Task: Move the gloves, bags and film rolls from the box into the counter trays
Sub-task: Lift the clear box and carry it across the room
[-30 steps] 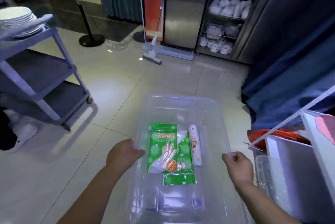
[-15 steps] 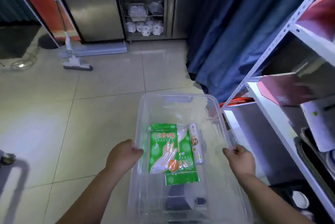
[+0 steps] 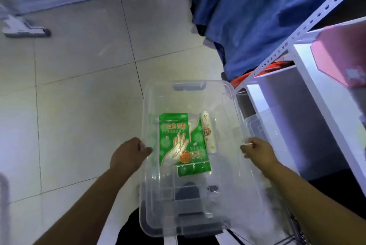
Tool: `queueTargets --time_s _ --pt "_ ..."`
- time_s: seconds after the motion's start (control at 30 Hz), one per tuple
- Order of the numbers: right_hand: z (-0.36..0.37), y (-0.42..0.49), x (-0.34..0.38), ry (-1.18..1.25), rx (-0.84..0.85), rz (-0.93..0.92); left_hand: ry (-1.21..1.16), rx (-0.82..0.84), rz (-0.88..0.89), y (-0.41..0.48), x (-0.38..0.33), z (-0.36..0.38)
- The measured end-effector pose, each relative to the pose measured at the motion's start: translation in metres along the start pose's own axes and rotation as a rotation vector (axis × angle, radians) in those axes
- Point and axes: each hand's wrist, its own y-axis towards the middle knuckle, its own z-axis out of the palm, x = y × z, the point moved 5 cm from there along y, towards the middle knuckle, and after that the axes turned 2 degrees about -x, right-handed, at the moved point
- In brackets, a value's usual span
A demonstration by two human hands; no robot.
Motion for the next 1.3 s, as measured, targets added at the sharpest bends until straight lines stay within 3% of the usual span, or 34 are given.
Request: queueTargets --time_s 0.5,0.83,1.07,1.3 --pt "0.125 0.219 -0.095 0.222 -0.051 0.332 -0.042 0.026 -0.056 0.209 0.037 0.180" --pt "0.176 0.303 -0.107 0.266 -0.159 0.271 0.041 0.001 -0.050 0.290 0.065 0.249" --pt "0.180 0.328 -0.111 0.260 -0.295 0.210 -0.033 0.041 -0.081 0.296 0.063 0.276" --pt "0.166 0.310 -0.115 0.289 -0.308 0.150 0.019 0.085 -0.133 0.286 0.056 0.279"
